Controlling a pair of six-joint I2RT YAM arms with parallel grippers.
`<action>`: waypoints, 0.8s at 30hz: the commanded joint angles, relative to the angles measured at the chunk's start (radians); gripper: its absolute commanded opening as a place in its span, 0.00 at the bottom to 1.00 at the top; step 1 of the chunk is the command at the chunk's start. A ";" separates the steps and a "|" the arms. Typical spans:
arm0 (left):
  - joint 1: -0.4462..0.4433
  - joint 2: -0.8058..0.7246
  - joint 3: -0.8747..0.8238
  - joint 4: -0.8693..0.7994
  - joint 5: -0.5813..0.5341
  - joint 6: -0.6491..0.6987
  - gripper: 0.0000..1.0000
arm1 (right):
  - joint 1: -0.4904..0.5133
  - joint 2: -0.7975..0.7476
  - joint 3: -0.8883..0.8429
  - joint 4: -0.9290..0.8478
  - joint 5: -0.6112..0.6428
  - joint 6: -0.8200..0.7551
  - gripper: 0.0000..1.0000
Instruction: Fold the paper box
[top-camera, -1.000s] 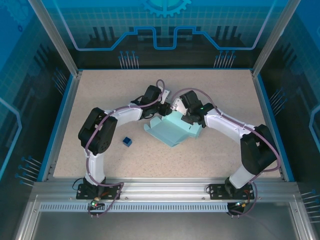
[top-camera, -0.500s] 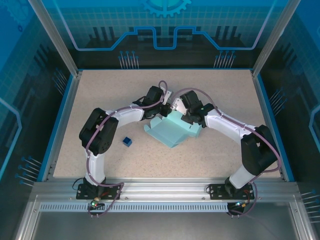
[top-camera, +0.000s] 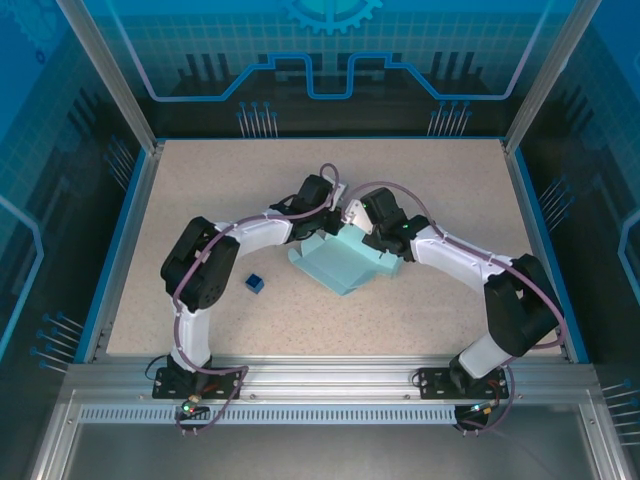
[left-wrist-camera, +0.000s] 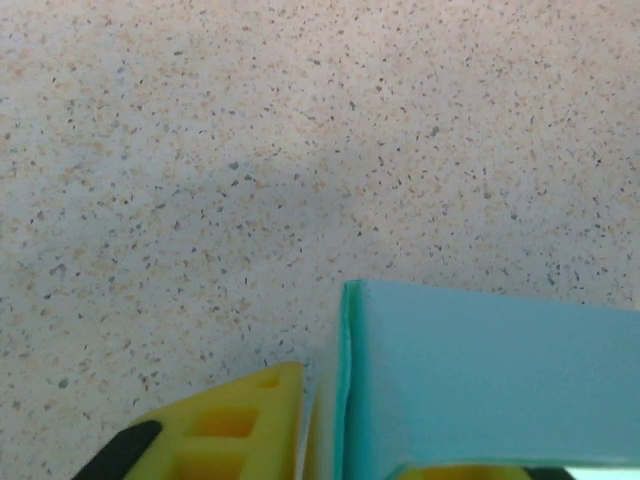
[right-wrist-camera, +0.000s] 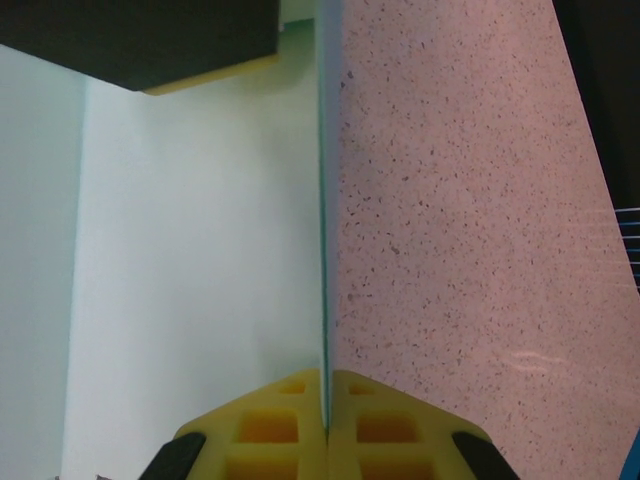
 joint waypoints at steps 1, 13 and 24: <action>0.055 -0.016 -0.040 0.073 0.006 -0.052 0.32 | 0.008 -0.043 0.007 -0.029 -0.039 0.006 0.00; 0.094 -0.163 -0.153 0.066 0.260 0.014 0.58 | -0.034 -0.036 0.033 -0.026 -0.079 -0.041 0.00; 0.093 -0.116 -0.085 -0.042 0.300 0.101 0.59 | -0.034 -0.029 0.061 -0.042 -0.088 -0.051 0.00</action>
